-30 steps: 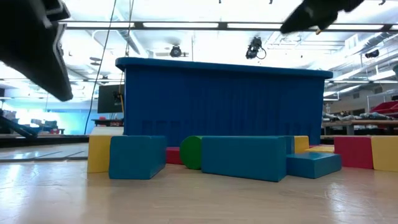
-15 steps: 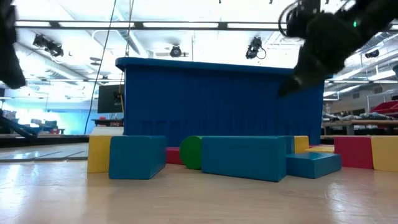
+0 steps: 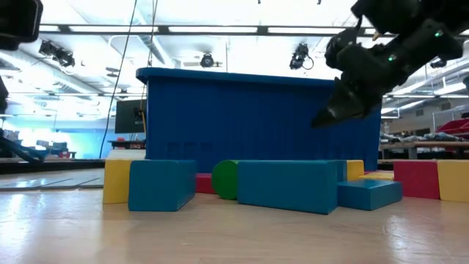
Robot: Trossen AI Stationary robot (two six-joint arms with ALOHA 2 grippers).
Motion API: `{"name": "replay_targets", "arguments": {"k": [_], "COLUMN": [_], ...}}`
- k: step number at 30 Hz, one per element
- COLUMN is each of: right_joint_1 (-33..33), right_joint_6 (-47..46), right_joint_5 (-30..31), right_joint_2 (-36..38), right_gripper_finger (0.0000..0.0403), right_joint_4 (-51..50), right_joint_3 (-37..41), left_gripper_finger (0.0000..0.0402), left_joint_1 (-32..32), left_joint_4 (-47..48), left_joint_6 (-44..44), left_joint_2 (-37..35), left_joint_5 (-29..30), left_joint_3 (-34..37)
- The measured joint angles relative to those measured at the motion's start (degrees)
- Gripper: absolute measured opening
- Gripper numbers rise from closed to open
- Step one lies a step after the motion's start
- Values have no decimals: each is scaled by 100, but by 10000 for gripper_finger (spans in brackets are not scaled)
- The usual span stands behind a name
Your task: Sort Items/Unsort Items
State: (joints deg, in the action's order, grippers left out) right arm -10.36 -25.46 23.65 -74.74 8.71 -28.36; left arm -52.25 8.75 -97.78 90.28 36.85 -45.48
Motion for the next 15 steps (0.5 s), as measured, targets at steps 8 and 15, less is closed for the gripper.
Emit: {"name": "replay_targets", "arguments": {"k": [8, 15], "right_joint_1": [271, 269], "right_joint_6": [-178, -580], "right_joint_5": [26, 309], "right_joint_2": [-1145, -1842], "right_gripper_finger": [1, 0], "right_joint_4": [225, 616], "right_joint_3": [0, -26], "left_gripper_finger": [94, 116], "left_joint_1": [2, -42], "left_joint_4": [32, 922], "left_joint_6": [867, 201], "left_joint_2": [-2, -2], "left_joint_5": [197, -315], "left_joint_3": [-330, -430]}}
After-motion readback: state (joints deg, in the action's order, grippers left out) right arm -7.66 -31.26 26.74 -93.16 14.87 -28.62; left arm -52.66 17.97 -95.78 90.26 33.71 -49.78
